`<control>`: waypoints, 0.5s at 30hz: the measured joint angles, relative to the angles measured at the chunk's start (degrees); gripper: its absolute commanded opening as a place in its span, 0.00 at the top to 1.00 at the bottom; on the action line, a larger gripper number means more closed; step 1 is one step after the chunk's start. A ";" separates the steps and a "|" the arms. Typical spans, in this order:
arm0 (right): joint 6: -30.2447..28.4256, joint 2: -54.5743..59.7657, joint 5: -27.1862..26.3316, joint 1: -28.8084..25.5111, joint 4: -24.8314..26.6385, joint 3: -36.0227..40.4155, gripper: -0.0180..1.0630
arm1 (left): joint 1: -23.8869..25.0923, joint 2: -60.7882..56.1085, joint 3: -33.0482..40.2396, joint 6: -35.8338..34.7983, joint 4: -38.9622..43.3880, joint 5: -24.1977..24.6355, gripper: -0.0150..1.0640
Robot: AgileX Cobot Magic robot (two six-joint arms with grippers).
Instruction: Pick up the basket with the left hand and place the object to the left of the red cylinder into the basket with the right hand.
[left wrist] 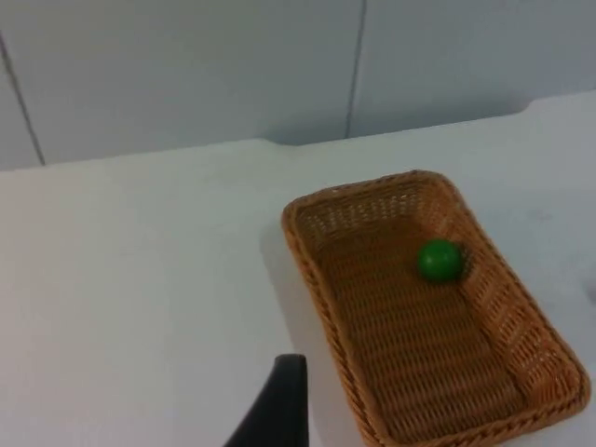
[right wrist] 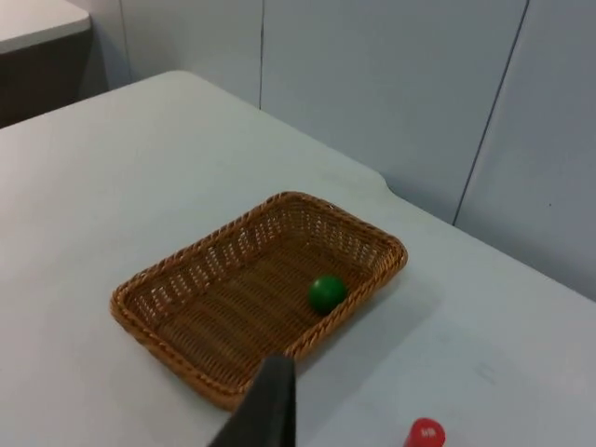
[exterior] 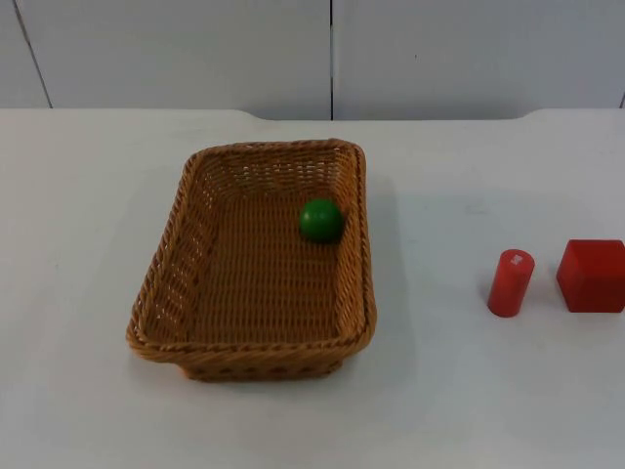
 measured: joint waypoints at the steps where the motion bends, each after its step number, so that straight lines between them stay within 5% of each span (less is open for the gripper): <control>1: 0.00 0.00 0.00 0.00 0.00 0.00 0.16 | 0.00 0.00 0.00 0.00 0.00 0.00 0.15; 6: 1.88 -5.48 2.64 0.00 0.00 2.47 0.16 | -1.54 -4.29 0.00 -8.04 10.35 3.52 0.15; 15: 2.11 -12.93 4.24 0.00 0.00 5.34 0.16 | -1.54 -11.79 2.86 -13.93 14.81 6.09 0.15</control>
